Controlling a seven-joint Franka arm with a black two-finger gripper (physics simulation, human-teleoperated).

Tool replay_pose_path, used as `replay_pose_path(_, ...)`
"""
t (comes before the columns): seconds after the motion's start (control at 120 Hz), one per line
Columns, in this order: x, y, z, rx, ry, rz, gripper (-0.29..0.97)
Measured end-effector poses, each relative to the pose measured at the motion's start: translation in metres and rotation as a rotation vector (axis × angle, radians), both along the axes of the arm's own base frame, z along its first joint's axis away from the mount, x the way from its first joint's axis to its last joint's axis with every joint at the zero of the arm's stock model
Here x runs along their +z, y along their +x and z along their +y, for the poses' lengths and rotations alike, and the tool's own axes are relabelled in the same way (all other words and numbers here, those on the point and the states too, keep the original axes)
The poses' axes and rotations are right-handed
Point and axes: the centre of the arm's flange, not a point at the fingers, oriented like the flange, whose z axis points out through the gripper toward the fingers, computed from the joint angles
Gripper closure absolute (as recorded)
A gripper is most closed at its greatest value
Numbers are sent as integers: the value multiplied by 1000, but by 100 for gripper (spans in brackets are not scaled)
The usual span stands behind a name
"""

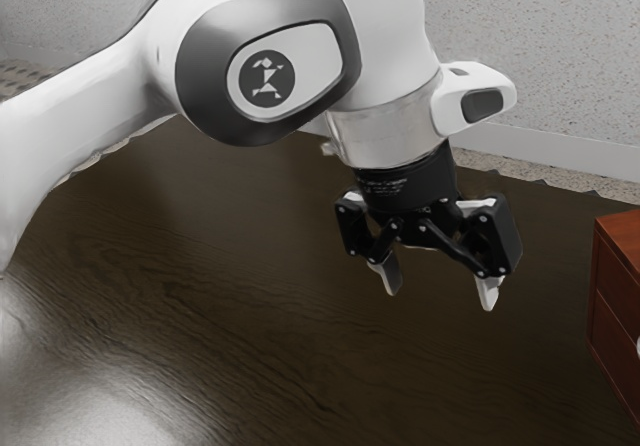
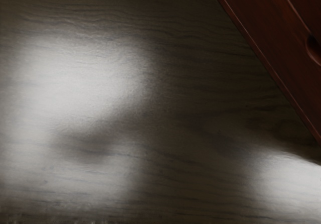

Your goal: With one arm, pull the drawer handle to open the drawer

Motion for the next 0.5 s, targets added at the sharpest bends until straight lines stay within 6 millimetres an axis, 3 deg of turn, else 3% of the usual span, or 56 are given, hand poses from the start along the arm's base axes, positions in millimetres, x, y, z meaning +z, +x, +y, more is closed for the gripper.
replay_pose_path(0.183, -15, 10, -2, 173, -4, 15, 0)
replay_pose_path(0.5, -17, 6, -15, 414, 49, -10, 0)
